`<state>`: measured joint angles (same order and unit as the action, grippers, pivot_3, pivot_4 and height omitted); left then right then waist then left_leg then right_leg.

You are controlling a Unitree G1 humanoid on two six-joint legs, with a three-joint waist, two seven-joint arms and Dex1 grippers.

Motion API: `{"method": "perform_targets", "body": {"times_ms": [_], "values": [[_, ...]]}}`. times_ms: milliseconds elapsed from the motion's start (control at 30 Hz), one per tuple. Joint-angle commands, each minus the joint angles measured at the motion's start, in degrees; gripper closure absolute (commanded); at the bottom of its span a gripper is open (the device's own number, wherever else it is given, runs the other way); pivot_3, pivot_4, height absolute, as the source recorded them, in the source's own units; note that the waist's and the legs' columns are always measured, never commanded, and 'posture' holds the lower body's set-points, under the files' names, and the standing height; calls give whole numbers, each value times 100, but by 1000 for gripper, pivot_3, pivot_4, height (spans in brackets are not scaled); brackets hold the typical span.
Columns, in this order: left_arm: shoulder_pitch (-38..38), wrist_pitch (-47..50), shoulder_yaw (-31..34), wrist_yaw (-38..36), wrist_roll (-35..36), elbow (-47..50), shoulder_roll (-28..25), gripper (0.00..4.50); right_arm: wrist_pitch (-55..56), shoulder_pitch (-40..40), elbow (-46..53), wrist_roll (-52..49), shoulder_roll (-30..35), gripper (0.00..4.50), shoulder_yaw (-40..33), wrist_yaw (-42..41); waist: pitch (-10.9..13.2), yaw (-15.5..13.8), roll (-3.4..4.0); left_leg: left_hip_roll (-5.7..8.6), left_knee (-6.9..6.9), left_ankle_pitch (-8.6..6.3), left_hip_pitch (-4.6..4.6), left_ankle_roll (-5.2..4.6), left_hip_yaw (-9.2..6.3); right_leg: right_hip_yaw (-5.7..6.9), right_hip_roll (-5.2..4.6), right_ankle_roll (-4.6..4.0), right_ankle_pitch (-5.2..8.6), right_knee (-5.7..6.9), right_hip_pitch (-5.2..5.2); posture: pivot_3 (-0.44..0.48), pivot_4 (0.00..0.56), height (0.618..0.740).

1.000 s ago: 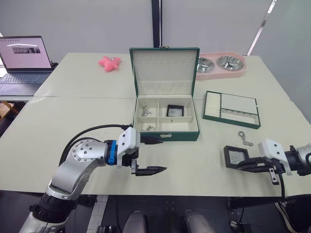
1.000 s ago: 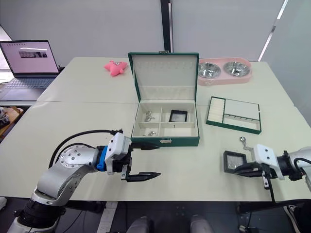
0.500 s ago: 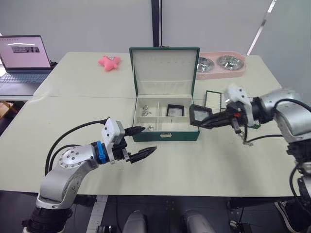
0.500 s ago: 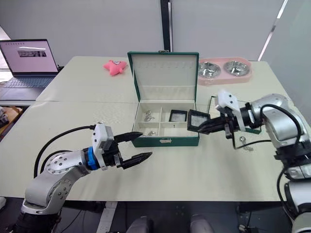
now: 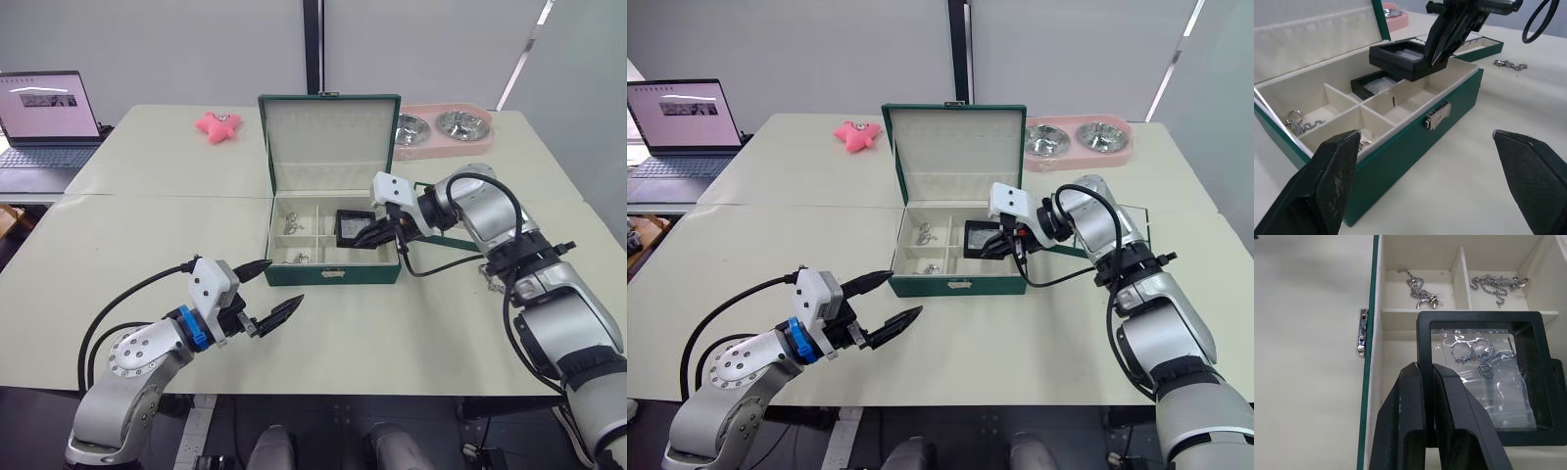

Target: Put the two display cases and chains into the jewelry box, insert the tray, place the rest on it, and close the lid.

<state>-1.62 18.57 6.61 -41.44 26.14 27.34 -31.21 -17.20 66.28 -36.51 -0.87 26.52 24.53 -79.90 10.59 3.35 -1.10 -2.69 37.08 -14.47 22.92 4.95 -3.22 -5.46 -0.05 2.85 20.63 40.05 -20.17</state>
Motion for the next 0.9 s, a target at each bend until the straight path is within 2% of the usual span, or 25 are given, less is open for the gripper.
{"method": "perform_targets", "body": {"times_ms": [33, 400, 900], "values": [[36, -219, 73, 91, -48, 59, 58, 0, -53, 281, -156, 150, -77, 4498, -38, -49, 0, -1, 0, 0, 0, 0, 0, 0, -1, 0, 0, 0, 0, 0, 0, 0, 150, 740], [38, -330, -29, 187, -95, 20, 163, 0, -831, 278, 205, 30, -133, 4498, -165, -490, 0, -2, 1, 0, -2, 0, 0, -1, -1, 0, 0, 0, 0, 2, -2, 0, 150, 740], [69, -284, -171, 389, -141, 156, 238, 0, -1081, 122, 178, 182, -217, 4498, -21, -547, 1, -2, 1, 0, -2, 0, 0, -1, -1, 0, 0, 0, 0, 2, -2, 0, 150, 740]]}}
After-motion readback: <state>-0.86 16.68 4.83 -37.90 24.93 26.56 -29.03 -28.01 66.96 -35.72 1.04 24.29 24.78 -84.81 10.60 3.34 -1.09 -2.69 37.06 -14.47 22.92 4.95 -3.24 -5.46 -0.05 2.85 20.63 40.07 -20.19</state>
